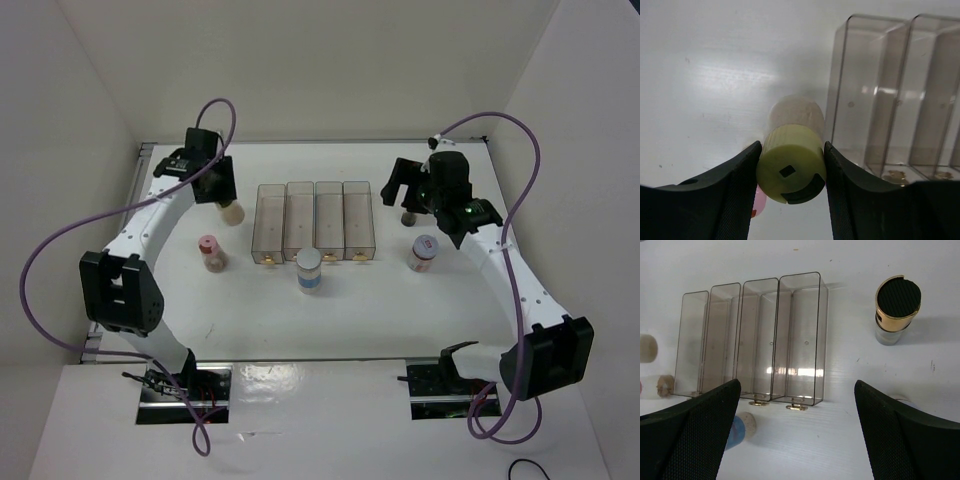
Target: Organize the condiment bottles
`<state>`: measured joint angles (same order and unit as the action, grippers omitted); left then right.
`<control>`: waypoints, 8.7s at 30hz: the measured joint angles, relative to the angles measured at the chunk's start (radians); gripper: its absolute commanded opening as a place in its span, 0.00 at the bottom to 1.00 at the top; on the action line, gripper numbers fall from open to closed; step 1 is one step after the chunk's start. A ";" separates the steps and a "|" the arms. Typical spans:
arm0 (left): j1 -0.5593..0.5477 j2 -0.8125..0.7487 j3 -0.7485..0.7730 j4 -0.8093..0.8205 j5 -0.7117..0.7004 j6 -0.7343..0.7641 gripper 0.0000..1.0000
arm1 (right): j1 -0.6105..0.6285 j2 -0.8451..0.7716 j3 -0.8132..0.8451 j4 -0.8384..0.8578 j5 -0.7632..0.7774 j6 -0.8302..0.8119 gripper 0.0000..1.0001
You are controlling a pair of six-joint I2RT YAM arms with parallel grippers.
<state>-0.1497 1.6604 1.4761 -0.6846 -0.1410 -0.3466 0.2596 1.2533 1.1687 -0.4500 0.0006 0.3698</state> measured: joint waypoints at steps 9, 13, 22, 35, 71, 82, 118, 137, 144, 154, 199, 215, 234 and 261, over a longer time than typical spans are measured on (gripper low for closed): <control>-0.083 0.008 0.225 -0.006 0.080 0.002 0.36 | 0.000 0.006 0.003 0.000 0.072 0.000 0.98; -0.130 0.085 0.291 0.005 0.087 0.003 0.36 | 0.000 0.039 0.013 0.001 0.102 0.000 0.98; -0.160 0.234 0.315 -0.011 0.056 0.003 0.37 | -0.005 0.077 0.015 0.005 0.116 -0.001 0.98; -0.161 0.299 0.346 -0.011 0.042 0.003 0.38 | -0.012 0.140 0.017 0.039 0.105 -0.002 0.98; -0.196 0.339 0.345 -0.053 -0.017 0.003 1.00 | -0.023 0.130 0.026 0.044 0.041 0.013 0.98; -0.111 -0.250 0.002 -0.005 -0.067 -0.106 1.00 | -0.023 0.026 -0.038 0.053 0.009 0.035 0.98; 0.020 -0.154 -0.343 0.012 -0.168 -0.212 0.75 | -0.015 -0.047 -0.115 0.054 -0.015 0.052 0.98; -0.007 -0.156 -0.246 -0.079 -0.118 -0.173 0.35 | -0.015 -0.047 -0.115 0.054 -0.001 0.052 0.98; -0.070 -0.232 -0.001 -0.130 -0.054 -0.117 0.35 | -0.015 -0.047 -0.115 0.054 0.016 0.052 0.98; -0.161 -0.208 0.015 -0.100 0.055 -0.105 0.35 | -0.015 -0.030 -0.073 0.051 0.045 0.052 0.98; -0.286 0.159 0.003 0.009 -0.127 -0.071 0.66 | -0.015 0.003 -0.071 0.058 -0.015 0.029 0.98; -0.317 0.044 0.181 -0.055 -0.063 -0.048 0.99 | -0.015 0.003 -0.071 0.056 -0.015 0.027 0.98; -0.462 -0.304 -0.181 0.069 0.412 0.137 0.99 | -0.016 -0.063 -0.098 0.044 -0.022 -0.007 0.98; -0.589 -0.150 -0.218 0.136 0.145 0.158 0.99 | -0.022 -0.186 -0.130 0.005 -0.002 -0.018 0.98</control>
<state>-0.7391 1.5101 1.2583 -0.5488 0.0040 -0.1886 0.2375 1.0672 1.0389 -0.4450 -0.0010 0.3519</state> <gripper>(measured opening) 0.993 0.983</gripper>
